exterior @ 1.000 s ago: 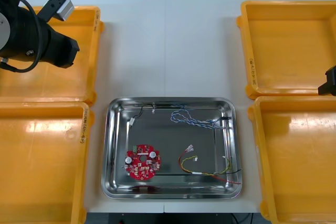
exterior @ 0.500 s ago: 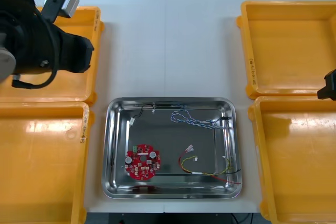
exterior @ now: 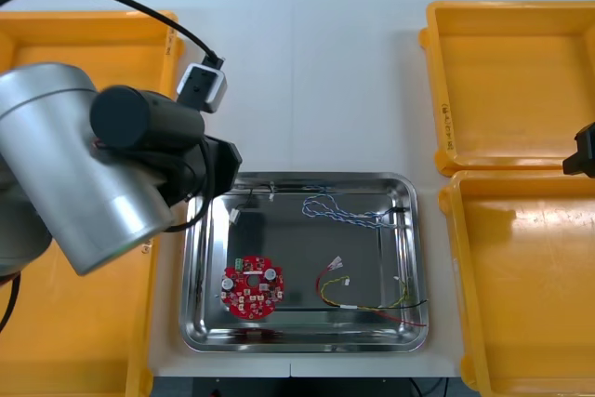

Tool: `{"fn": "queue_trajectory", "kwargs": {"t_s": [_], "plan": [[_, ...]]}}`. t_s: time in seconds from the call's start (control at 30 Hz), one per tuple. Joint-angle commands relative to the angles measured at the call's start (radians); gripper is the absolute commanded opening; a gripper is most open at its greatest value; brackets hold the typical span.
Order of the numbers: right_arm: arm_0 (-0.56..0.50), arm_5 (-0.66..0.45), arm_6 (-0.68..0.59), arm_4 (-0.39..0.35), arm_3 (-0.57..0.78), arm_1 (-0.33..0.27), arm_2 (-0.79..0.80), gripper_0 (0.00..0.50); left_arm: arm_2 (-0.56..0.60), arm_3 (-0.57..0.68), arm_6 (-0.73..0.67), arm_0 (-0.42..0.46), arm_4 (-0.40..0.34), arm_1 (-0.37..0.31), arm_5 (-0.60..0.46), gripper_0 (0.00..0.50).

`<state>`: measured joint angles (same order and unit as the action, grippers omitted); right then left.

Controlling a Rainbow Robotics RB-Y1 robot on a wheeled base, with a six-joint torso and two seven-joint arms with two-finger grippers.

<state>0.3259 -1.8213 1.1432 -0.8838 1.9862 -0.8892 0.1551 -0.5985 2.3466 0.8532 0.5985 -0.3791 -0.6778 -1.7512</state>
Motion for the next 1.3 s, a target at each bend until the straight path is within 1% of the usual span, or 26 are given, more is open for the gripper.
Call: {"fn": "queue_trajectory", "kwargs": {"t_s": [0.03,0.23,0.33,0.53,0.67,0.87,0.97,1.3], "plan": [[-0.008,0.014,0.063,0.005,0.031,-0.045,0.035,0.5,-0.069,0.019,-0.217,0.04,0.046,0.044,0.002,0.0],[-0.008,0.027,0.089,0.0,0.031,-0.045,0.035,0.5,-0.141,-0.024,-0.326,0.04,0.078,0.072,0.049,0.0],[-0.008,0.03,0.099,0.0,0.031,-0.045,0.034,0.5,-0.173,-0.067,-0.336,0.04,0.106,0.083,0.075,0.0],[-0.008,0.03,0.104,-0.001,0.033,-0.045,0.035,0.5,-0.218,-0.162,-0.399,0.04,0.118,0.096,0.164,0.0],[-0.008,0.025,0.102,-0.001,0.033,-0.045,0.035,0.5,-0.25,-0.202,-0.421,0.04,0.121,0.104,0.197,0.0],[-0.008,0.022,0.102,-0.001,0.033,-0.045,0.035,0.5,-0.277,-0.211,-0.444,0.032,0.123,0.109,0.207,0.0],[-0.008,0.022,0.102,-0.001,0.033,-0.045,0.035,0.5,-0.302,-0.213,-0.456,0.021,0.135,0.106,0.222,0.0],[-0.008,0.022,0.102,-0.001,0.033,-0.045,0.035,0.5,-0.322,-0.214,-0.457,0.001,0.149,0.098,0.234,0.001]]}}
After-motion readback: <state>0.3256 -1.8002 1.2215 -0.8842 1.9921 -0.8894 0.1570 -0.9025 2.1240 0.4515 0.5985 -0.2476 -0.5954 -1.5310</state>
